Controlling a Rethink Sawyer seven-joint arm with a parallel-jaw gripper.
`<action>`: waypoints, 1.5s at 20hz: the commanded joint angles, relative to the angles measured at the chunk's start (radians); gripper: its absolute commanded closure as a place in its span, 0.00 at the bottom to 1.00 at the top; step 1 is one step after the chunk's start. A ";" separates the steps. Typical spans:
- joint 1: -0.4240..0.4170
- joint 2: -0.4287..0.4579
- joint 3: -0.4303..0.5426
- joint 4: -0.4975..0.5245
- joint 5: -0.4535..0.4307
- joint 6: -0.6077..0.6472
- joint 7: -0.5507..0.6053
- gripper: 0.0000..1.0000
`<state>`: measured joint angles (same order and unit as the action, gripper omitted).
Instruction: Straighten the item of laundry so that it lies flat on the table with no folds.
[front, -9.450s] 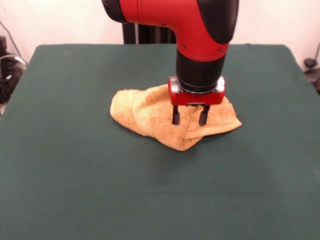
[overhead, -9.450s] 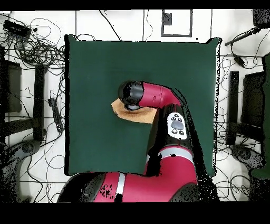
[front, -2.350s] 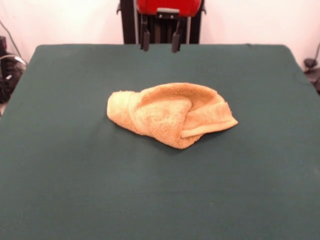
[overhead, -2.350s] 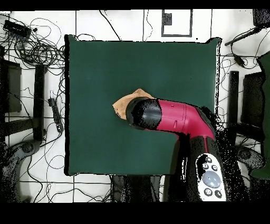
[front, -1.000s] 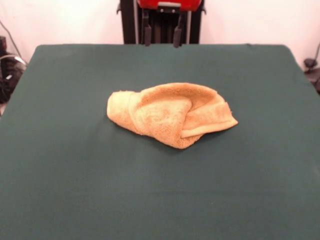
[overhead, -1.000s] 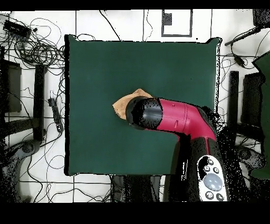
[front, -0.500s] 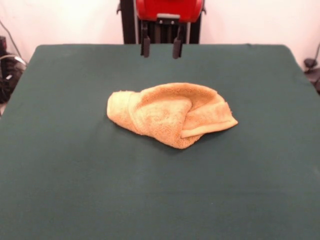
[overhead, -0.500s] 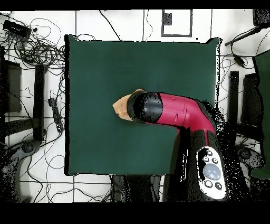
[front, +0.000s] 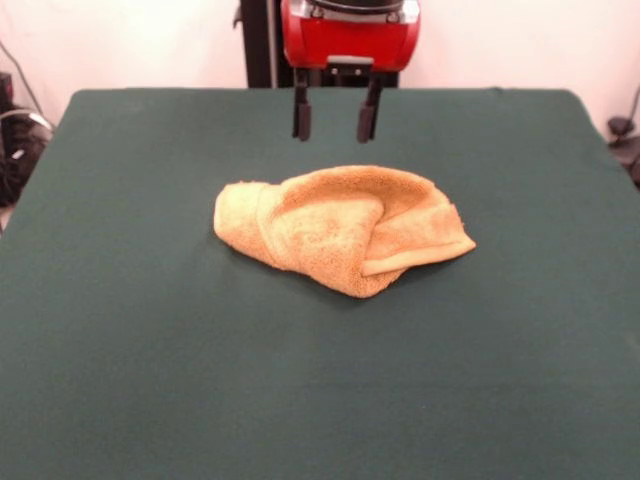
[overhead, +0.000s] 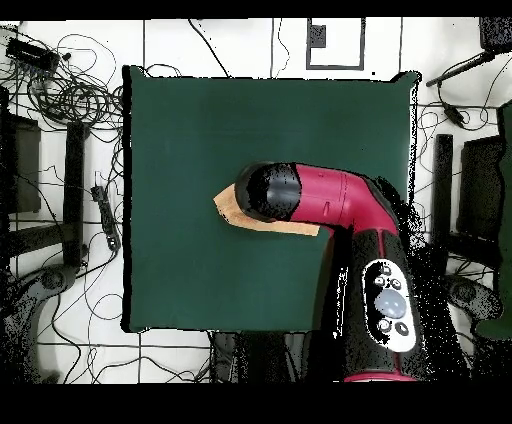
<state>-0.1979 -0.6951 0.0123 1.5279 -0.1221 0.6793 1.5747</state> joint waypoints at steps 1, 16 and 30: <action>0.037 0.067 0.077 -0.001 0.035 0.103 0.118 0.00; 0.039 0.118 0.078 -0.079 0.040 0.131 0.122 0.00; 0.039 0.122 0.078 -0.080 0.043 0.123 0.112 0.00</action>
<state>-0.1966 -0.5983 0.0124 1.4386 -0.1155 0.7033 1.5747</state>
